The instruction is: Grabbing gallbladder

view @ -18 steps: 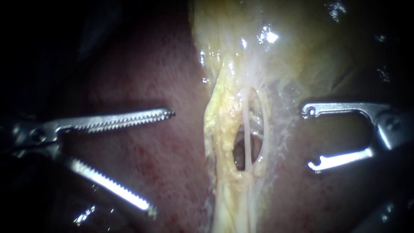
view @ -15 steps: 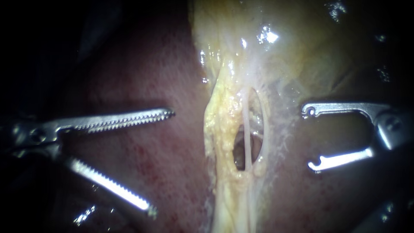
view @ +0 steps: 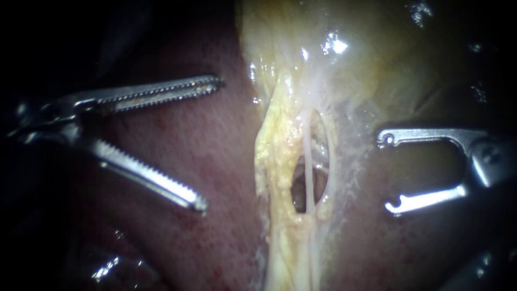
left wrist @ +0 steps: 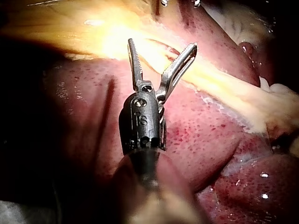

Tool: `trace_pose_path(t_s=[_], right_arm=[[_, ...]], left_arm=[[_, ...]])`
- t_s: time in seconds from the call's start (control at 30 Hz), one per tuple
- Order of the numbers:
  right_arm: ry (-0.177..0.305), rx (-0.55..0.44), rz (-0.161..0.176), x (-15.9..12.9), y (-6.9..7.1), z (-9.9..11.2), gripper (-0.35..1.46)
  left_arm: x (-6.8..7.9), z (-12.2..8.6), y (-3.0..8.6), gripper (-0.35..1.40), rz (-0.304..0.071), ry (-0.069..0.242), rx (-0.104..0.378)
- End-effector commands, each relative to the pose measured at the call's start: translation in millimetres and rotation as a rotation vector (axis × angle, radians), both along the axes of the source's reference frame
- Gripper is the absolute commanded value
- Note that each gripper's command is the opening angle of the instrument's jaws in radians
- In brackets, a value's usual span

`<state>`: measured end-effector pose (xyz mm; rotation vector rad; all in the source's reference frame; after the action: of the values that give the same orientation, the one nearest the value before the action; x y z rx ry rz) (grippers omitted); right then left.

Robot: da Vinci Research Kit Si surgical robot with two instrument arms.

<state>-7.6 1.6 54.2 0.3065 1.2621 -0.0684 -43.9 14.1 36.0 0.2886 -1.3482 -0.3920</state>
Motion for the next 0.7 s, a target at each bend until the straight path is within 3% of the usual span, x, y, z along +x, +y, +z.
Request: trace_pose_path(t_s=[0.03,0.23,0.4,0.57,0.7], right_arm=[[0.000,0.000,0.000,0.0,0.0,0.0,0.59],[-0.001,0.006,0.001,-0.1,0.0,0.0,0.59],[-0.001,0.006,0.001,-0.1,0.0,0.0,0.59],[-0.001,0.006,0.001,-0.1,0.0,0.0,0.59],[-0.002,0.006,0.002,-0.1,0.0,0.0,0.59]], left_arm=[[-0.2,0.4,0.1,0.93,-0.012,0.006,0.016],[-1.5,2.0,0.7,0.78,-0.044,0.070,0.125],[-2.6,3.5,0.2,0.63,-0.054,0.108,0.190],[-3.6,5.2,-0.4,0.58,-0.060,0.135,0.218],[-4.3,6.4,-0.2,0.56,-0.063,0.144,0.220]])
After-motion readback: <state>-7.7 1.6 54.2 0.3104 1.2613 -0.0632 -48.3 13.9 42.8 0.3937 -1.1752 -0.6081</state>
